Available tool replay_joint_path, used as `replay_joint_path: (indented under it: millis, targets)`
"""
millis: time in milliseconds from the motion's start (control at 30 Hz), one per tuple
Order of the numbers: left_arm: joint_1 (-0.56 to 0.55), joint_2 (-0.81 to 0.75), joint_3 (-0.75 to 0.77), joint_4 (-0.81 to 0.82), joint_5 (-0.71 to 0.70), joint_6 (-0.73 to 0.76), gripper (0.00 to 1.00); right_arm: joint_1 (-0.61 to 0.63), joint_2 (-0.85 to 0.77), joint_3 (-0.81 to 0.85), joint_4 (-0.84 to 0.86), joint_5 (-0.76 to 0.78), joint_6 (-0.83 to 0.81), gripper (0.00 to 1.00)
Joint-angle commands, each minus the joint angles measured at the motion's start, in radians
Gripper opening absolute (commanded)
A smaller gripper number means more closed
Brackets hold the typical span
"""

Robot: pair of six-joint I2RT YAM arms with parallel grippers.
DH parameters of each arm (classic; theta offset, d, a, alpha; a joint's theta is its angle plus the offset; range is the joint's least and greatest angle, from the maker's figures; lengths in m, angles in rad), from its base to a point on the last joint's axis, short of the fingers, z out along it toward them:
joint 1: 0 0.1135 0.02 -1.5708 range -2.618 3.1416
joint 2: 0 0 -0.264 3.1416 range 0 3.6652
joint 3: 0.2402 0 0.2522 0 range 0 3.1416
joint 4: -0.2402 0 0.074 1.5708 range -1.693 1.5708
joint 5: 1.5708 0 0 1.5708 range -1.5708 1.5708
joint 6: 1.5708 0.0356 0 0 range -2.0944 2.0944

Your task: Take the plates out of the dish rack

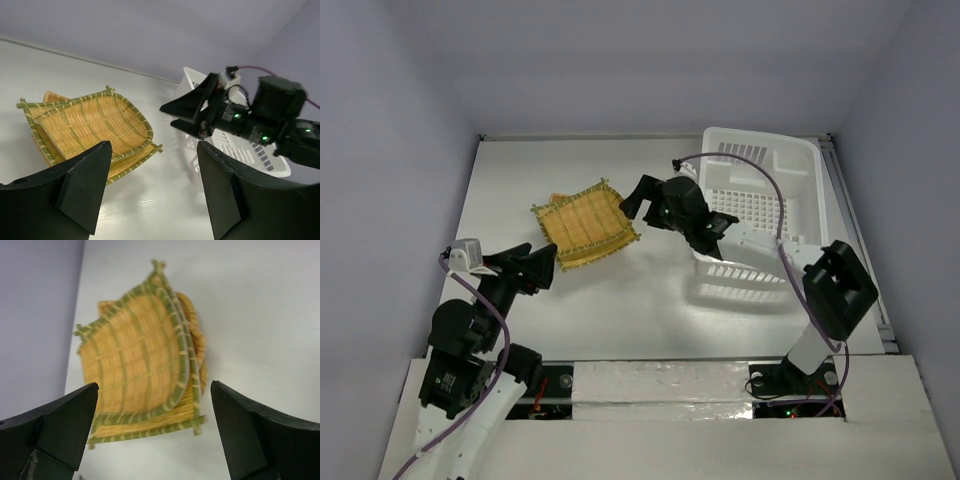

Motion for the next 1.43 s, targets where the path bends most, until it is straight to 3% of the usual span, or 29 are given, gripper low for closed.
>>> replay_joint_path:
  millis: [0, 33, 67, 100, 133, 400, 667, 800, 867, 1067, 1400]
  targets:
    - [0.005, 0.025, 0.004, 0.041, 0.005, 0.006, 0.67, 0.032, -0.129, 0.076, -0.054, 0.075, -0.122, 1.0]
    - [0.005, 0.025, 0.005, 0.034, -0.003, 0.006, 0.7, 0.041, -0.154, 0.076, -0.069, 0.078, -0.135, 0.98]
    - [0.005, 0.023, 0.007, 0.034, -0.014, 0.004, 0.71, 0.041, -0.18, 0.075, -0.074, 0.083, -0.147, 0.82]
    - [0.005, 0.02, 0.007, 0.031, -0.018, 0.003, 0.73, 0.041, -0.242, 0.056, -0.075, 0.087, -0.164, 0.57]
    - [0.005, 0.017, 0.01, 0.028, -0.023, 0.004, 0.76, 0.05, -0.281, 0.04, -0.066, 0.093, -0.169, 0.01]
    - [0.005, 0.006, 0.021, 0.019, -0.044, 0.006, 0.87, 0.05, -0.799, -0.262, -0.011, 0.288, -0.28, 0.0]
    - [0.005, 0.018, 0.036, 0.031, -0.038, 0.04, 0.88, 0.05, -1.374, -0.503, -0.211, 0.547, -0.325, 0.0]
    - [0.005, 0.046, 0.059, 0.018, -0.075, 0.067, 0.88, 0.05, -1.52, -0.574, -0.288, 0.658, -0.287, 0.25]
    - [0.005, 0.055, 0.079, 0.007, -0.113, 0.086, 0.89, 0.05, -1.539, -0.583, -0.325, 0.676, -0.267, 0.42]
    - [0.005, 0.069, 0.099, -0.002, -0.135, 0.103, 0.88, 0.05, -1.469, -0.565, -0.348, 0.704, -0.261, 0.6]
    - [0.005, 0.057, 0.053, 0.025, -0.109, 0.101, 0.93, 0.05, -1.367, -0.528, -0.293, 0.675, -0.319, 0.6]
